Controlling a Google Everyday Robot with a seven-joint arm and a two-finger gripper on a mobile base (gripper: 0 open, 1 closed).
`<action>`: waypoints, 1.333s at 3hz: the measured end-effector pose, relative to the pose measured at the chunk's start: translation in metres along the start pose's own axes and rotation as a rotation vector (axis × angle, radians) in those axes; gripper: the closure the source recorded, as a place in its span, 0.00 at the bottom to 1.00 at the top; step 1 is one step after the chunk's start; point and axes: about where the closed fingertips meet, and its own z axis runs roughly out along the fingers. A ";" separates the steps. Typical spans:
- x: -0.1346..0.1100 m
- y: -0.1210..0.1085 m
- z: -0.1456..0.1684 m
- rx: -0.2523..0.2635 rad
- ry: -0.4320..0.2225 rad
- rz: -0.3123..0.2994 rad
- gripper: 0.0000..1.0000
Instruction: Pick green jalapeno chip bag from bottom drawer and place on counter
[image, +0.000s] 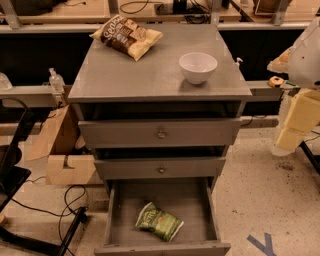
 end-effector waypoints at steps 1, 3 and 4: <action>0.000 0.000 0.000 0.000 0.000 0.000 0.00; -0.002 -0.014 0.104 -0.045 -0.225 -0.014 0.00; -0.008 -0.024 0.182 -0.054 -0.431 -0.023 0.00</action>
Offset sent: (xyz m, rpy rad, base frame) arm 0.0722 0.0161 -0.0927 0.2613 -0.1140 0.1094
